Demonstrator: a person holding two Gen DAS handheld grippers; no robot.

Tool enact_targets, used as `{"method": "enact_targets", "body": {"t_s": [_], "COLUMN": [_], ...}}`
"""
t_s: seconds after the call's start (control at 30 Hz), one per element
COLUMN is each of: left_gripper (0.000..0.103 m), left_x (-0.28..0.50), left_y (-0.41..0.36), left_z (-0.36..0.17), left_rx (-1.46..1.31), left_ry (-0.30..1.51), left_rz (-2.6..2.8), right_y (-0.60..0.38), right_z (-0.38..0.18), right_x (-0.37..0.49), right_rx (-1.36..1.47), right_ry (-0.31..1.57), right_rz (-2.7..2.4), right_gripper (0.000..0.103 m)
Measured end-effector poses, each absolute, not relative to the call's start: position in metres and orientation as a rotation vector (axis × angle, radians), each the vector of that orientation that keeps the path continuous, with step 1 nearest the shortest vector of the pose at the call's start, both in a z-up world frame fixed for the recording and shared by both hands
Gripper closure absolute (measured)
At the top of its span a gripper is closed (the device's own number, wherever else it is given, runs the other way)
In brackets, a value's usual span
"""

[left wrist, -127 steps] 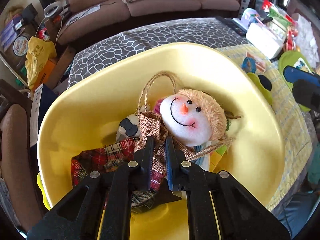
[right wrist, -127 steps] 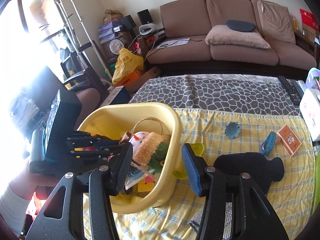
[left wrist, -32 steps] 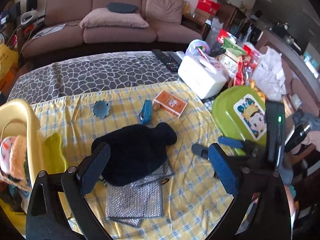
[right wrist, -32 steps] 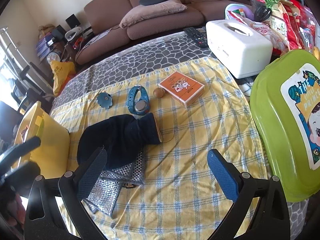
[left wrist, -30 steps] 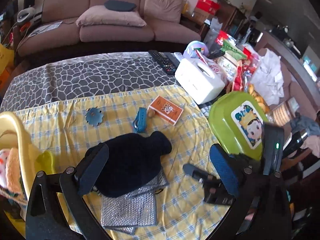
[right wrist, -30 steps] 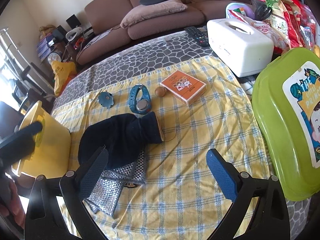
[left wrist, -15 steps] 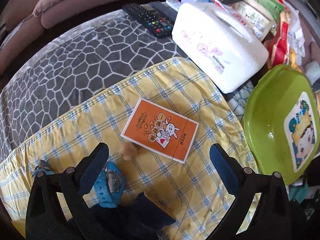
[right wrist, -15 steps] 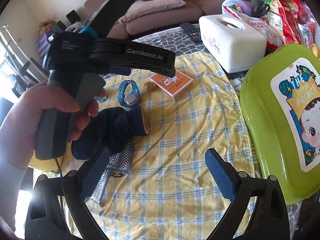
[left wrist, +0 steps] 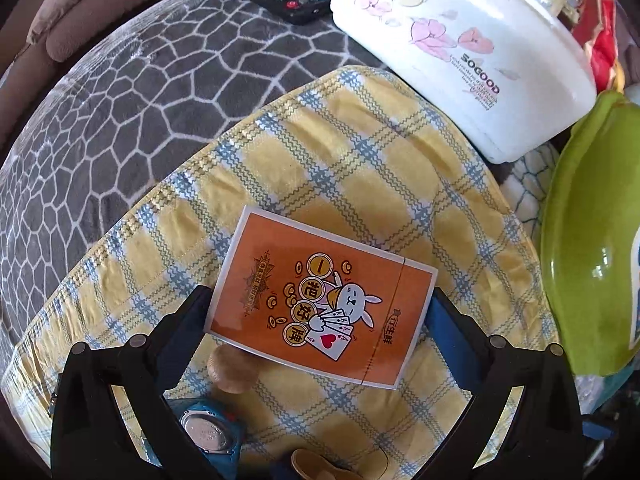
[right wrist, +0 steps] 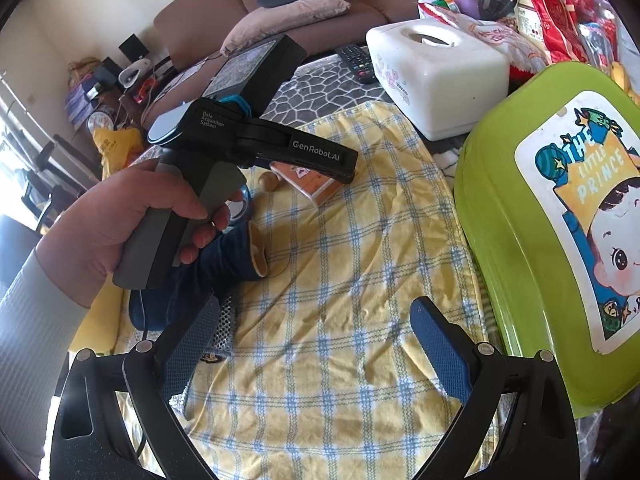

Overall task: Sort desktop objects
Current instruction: 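Grasp the orange card box with the left gripper and lift it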

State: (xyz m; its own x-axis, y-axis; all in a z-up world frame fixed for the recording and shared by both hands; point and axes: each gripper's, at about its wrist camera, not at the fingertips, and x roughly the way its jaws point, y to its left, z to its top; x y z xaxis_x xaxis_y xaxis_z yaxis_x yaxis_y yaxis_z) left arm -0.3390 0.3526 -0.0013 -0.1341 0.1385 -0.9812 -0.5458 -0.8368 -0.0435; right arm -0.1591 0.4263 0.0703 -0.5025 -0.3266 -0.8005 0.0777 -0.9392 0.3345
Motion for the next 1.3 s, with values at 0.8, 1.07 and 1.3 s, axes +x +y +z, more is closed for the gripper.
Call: {"method": "enact_targets", "body": {"t_s": [0.8, 1.07, 1.3], "left_gripper": [0.069, 0.027, 0.026], "left_x": [-0.334, -0.325, -0.323], "left_y": [0.244, 0.262, 0.334], "left_z": [0.128, 0.100, 0.055], "left_rx": [-1.508, -1.528, -1.595], "left_ry": [0.141, 0.299, 0.606], "left_rz": [2.145, 2.103, 2.049], "right_y": [0.417, 0.419, 0.423], "right_z": [0.070, 0.057, 0.054], "right_x": [-0.208, -0.237, -0.215], "right_rx": [1.307, 1.448, 1.466], "right_ry": [-0.481, -0.367, -0.304], "right_rz": [-2.589, -2.603, -2.601], "right_gripper": [0.019, 0.028, 0.027]}}
